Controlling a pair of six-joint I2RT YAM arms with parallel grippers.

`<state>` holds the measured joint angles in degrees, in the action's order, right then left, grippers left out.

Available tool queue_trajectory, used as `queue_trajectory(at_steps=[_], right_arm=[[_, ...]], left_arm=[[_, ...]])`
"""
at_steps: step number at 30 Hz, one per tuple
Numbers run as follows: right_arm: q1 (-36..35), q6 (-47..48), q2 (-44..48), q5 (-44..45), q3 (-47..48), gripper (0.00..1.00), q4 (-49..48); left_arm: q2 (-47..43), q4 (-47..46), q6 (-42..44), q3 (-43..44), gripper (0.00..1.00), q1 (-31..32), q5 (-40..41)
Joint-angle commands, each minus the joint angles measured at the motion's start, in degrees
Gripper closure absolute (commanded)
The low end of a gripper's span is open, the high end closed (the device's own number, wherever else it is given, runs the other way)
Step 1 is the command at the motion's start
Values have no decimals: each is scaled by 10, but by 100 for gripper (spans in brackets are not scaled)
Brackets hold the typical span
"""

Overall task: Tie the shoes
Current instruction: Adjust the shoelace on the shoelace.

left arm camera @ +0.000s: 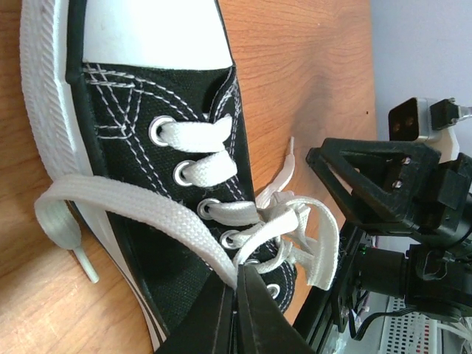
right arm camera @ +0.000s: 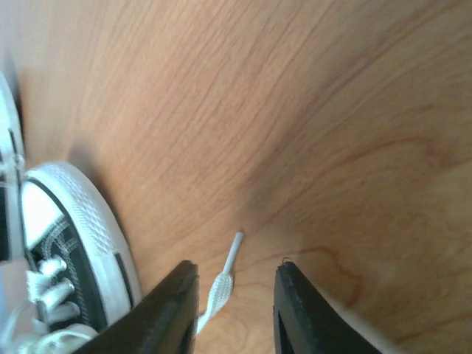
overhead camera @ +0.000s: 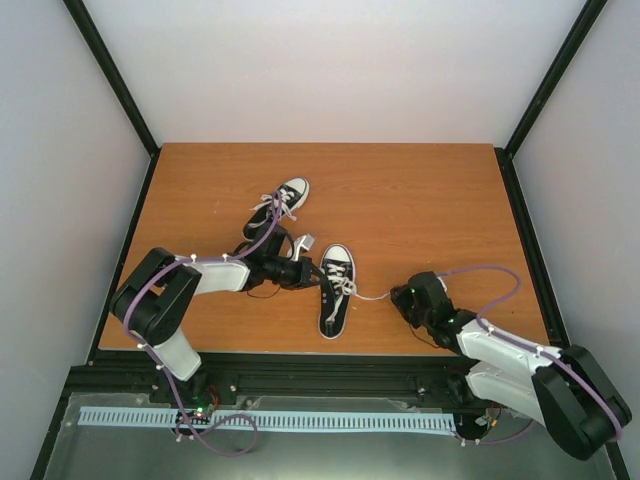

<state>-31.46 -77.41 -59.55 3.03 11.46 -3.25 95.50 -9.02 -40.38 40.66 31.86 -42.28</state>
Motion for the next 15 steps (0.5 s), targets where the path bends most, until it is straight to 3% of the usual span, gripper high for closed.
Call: queue_trajectory(at_steps=[1,10,15], right_arm=[[3,67,47,36,10,63,52],[3,149,138,22,15,26,69],[3,248,125,-58,36,16,19]], left_arm=[[-18,6,19,17,96,-4,-5],[-59,36,49,19,56,-4,27],[-133,56,107,9,42,-4,64]])
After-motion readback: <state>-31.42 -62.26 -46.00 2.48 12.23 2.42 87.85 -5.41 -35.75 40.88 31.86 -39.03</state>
